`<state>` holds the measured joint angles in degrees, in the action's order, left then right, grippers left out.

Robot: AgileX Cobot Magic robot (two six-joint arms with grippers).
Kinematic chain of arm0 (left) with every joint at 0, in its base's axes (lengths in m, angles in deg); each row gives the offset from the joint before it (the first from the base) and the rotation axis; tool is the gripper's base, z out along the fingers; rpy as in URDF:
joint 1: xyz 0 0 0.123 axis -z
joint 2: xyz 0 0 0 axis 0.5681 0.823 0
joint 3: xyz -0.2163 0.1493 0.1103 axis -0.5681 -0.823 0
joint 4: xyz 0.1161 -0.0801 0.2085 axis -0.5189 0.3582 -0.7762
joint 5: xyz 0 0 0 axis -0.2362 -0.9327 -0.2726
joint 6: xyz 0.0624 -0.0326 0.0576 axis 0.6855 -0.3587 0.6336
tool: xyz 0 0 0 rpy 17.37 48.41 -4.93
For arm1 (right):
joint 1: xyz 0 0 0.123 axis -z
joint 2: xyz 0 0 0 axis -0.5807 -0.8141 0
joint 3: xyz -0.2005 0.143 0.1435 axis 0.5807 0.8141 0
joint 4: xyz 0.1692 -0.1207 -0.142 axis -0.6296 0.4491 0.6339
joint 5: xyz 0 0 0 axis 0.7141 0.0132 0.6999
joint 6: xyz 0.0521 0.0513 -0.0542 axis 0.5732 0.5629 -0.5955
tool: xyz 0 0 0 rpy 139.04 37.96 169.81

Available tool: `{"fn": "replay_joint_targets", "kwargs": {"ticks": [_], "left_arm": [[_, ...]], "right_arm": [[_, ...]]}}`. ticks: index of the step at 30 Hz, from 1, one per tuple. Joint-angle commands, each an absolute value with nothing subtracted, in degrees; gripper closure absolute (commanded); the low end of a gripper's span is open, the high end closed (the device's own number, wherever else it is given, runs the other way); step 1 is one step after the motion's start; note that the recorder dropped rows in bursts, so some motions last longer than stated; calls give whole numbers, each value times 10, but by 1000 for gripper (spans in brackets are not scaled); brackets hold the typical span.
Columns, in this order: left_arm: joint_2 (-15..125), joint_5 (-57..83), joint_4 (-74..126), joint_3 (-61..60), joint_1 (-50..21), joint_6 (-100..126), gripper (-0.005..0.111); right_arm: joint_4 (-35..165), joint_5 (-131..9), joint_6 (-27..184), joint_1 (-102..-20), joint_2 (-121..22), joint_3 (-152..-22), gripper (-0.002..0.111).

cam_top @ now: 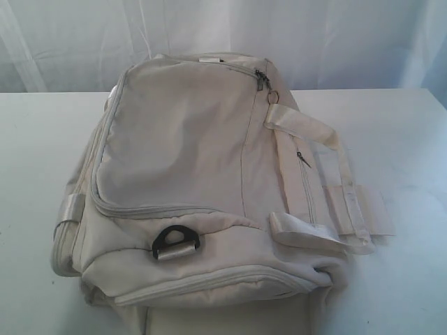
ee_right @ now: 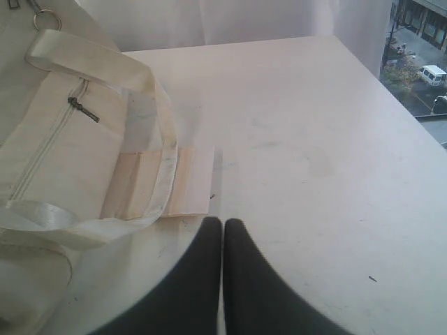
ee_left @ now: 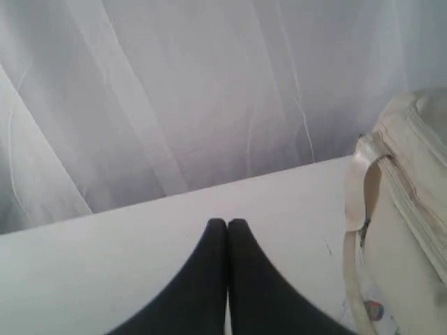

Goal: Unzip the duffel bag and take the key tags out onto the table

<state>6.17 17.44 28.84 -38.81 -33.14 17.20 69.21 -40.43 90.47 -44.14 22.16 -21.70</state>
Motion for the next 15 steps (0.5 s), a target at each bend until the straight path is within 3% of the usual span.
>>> {"fn": "replay_joint_targets", "kwargs": {"ticks": [1,15], "left_arm": [[64,162,290,-410,-332,141,107],[64,233,290,-449,-257,122,107]], "right_arm": [[702,-427,896,-441,224,-219,107],[701,-827,886,-441,224,-219,107]]}}
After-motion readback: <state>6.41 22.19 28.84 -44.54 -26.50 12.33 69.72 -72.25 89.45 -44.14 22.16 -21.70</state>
